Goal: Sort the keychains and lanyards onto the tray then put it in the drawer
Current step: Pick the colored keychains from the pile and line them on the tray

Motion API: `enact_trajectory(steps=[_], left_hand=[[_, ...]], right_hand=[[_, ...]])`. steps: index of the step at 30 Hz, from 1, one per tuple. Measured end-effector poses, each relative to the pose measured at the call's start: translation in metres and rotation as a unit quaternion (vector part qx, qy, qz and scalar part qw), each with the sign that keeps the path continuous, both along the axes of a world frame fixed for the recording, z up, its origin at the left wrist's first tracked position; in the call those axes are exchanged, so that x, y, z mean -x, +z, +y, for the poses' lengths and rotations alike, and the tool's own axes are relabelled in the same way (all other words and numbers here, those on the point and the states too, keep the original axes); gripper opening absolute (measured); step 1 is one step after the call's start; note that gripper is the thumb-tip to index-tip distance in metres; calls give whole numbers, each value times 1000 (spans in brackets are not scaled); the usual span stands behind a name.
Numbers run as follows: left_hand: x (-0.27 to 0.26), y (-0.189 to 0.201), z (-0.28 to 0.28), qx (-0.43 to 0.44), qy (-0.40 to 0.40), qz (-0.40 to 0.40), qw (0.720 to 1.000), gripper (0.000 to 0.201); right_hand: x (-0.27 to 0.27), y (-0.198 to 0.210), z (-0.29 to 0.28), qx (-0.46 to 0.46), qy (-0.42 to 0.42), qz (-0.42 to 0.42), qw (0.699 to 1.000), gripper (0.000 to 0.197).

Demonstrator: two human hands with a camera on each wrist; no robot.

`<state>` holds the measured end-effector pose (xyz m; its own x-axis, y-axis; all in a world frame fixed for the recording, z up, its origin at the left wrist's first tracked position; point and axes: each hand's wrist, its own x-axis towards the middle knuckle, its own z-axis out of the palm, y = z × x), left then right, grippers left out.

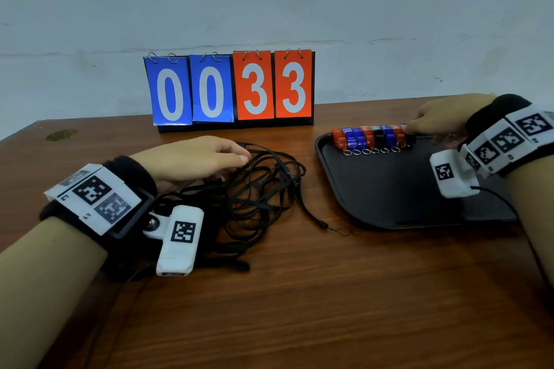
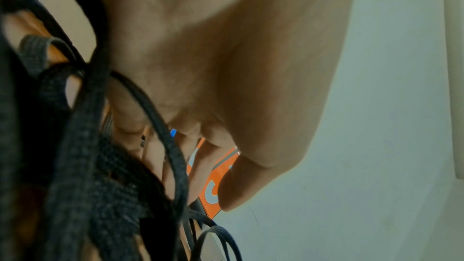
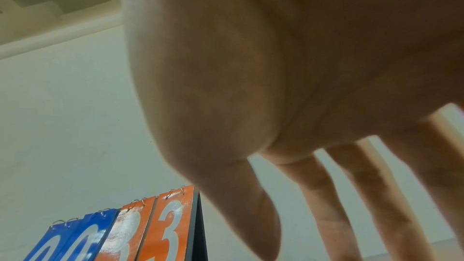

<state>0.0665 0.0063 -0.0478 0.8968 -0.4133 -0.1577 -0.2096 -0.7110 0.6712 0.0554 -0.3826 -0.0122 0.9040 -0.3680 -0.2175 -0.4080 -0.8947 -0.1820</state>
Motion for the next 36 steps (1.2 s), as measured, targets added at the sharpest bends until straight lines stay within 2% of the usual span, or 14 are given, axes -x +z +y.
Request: enact_trajectory(steps=[5, 9, 15, 17, 26, 32, 36], left_hand=[[-1, -3, 0, 39, 20, 18, 999, 24], [-4, -3, 3, 22, 35, 11, 999, 24], [-1, -1, 1, -75, -4, -11, 997, 35], [-2, -1, 0, -84, -3, -6, 996, 37], [3, -3, -5, -37, 7, 33, 999, 41], [0, -1, -3, -40, 20, -3, 999, 32], [0, 1, -2, 20, 59, -57, 996, 25]], right_hand=[[5, 5, 6, 68, 16, -8, 998, 44], [7, 7, 10, 57, 25, -15, 998, 52], [4, 6, 16, 61, 43, 1, 997, 58], [2, 5, 16, 62, 51, 13, 997, 56], [-1, 1, 17, 63, 52, 8, 997, 51], [-1, 2, 16, 62, 53, 3, 997, 48], [-1, 3, 16, 67, 58, 7, 996, 53]])
